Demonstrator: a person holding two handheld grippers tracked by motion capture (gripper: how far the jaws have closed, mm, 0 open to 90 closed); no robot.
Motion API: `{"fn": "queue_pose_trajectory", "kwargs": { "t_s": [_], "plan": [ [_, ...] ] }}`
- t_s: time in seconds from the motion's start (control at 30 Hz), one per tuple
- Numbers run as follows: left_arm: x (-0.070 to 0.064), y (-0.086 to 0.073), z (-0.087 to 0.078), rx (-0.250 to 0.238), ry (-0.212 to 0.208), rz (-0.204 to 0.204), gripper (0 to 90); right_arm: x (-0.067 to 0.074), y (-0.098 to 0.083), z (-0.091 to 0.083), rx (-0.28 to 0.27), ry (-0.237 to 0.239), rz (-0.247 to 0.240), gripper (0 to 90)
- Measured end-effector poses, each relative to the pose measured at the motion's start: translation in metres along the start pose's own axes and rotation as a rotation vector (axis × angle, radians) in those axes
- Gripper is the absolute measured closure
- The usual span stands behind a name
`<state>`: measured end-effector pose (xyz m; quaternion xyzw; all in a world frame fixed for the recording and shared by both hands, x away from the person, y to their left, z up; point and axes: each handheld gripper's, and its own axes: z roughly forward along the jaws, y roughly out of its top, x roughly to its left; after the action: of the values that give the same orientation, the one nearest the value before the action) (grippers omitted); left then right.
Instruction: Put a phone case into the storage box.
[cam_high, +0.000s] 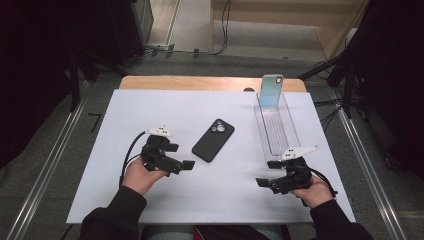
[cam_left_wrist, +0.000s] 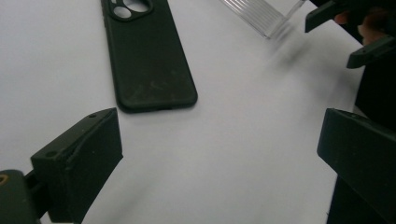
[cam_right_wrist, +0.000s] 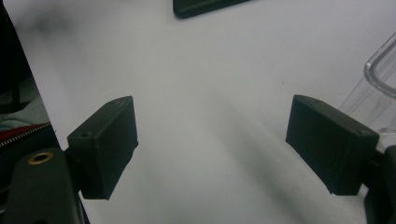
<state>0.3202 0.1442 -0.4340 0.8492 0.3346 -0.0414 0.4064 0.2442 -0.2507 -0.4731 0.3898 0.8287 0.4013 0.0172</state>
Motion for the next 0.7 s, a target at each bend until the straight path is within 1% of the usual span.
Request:
{"fn": "queue_pose_trajectory", "kwargs": {
  "t_s": [0.03, 0.07, 0.13, 0.23, 0.33, 0.5, 0.53, 0.63, 0.7],
  "plan": [
    [0.000, 0.001, 0.001, -0.003, 0.005, -0.003, 0.6, 0.000, 0.000, 0.000, -0.001, -0.001, 0.000, 15.0],
    [0.000, 0.005, 0.005, -0.003, 0.019, -0.007, 0.6, 0.000, 0.000, 0.000, -0.003, -0.002, -0.001, 15.0],
    [0.001, 0.009, 0.009, 0.005, 0.026, -0.010, 0.6, 0.000, 0.000, 0.000, -0.007, 0.000, 0.002, 15.0],
    [0.002, 0.016, 0.015, -0.001, 0.035, -0.022, 0.6, 0.000, 0.000, -0.001, -0.008, 0.001, 0.002, 15.0],
    [0.004, 0.022, 0.020, 0.001, 0.063, -0.032, 0.6, -0.001, 0.000, -0.001, -0.009, -0.002, 0.003, 15.0],
    [0.007, 0.030, 0.029, 0.001, 0.097, -0.033, 0.7, -0.001, 0.001, 0.000, -0.004, -0.002, 0.003, 15.0],
    [0.007, 0.032, 0.031, -0.001, 0.108, -0.038, 0.7, -0.001, 0.001, 0.001, -0.003, -0.002, 0.004, 15.0],
    [0.008, 0.036, 0.035, -0.012, 0.117, -0.044, 0.7, -0.001, 0.001, 0.001, -0.001, -0.003, 0.003, 15.0],
    [0.009, 0.039, 0.039, -0.019, 0.131, -0.044, 0.7, 0.000, 0.001, 0.001, -0.001, -0.003, 0.004, 15.0]
  ]
}}
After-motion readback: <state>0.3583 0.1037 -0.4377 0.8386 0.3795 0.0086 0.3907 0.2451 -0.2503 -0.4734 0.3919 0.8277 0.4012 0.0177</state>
